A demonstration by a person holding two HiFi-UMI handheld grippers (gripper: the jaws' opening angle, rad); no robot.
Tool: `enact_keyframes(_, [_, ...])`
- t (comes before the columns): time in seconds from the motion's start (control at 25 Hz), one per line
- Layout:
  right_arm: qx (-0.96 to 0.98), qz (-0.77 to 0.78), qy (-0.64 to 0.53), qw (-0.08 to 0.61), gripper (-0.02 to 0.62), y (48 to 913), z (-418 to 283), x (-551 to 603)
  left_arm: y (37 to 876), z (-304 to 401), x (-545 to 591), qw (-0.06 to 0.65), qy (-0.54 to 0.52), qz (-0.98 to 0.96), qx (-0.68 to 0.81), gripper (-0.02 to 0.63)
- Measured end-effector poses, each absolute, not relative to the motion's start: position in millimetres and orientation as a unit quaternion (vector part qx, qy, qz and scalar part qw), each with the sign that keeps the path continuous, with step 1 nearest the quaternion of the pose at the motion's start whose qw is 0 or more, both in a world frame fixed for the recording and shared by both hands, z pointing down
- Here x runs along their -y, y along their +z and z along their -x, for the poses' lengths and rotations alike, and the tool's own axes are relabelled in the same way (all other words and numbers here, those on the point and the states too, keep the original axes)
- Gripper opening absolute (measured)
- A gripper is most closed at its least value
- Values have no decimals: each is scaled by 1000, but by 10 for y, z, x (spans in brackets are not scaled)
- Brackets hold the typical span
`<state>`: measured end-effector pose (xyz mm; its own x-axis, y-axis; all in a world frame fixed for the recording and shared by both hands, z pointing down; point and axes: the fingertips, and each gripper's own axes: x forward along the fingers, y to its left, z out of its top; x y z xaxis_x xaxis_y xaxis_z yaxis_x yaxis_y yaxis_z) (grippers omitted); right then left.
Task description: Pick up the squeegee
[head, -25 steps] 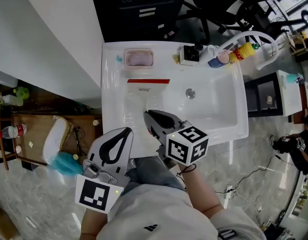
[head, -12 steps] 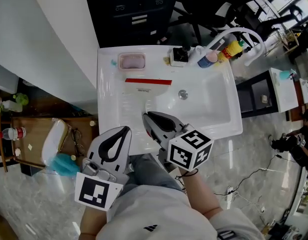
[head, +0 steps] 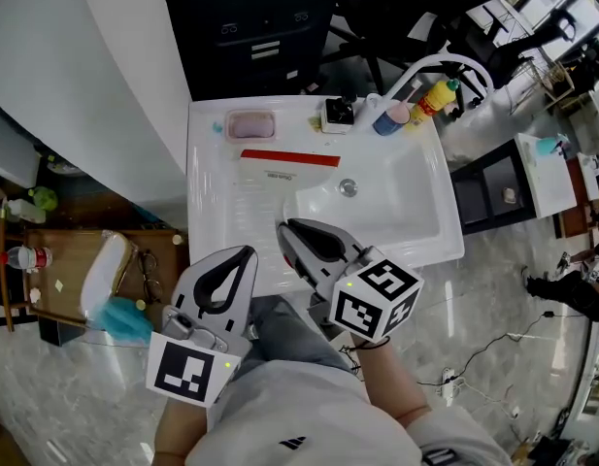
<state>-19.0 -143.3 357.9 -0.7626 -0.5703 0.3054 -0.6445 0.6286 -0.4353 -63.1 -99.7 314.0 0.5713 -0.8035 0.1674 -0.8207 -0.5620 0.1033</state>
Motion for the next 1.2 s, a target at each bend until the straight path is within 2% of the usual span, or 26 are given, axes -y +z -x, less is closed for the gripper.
enact_keyframes(1.2, [927, -329, 179, 4, 34, 2797, -190, 630, 2808, 205, 391, 38, 33, -895, 443, 14])
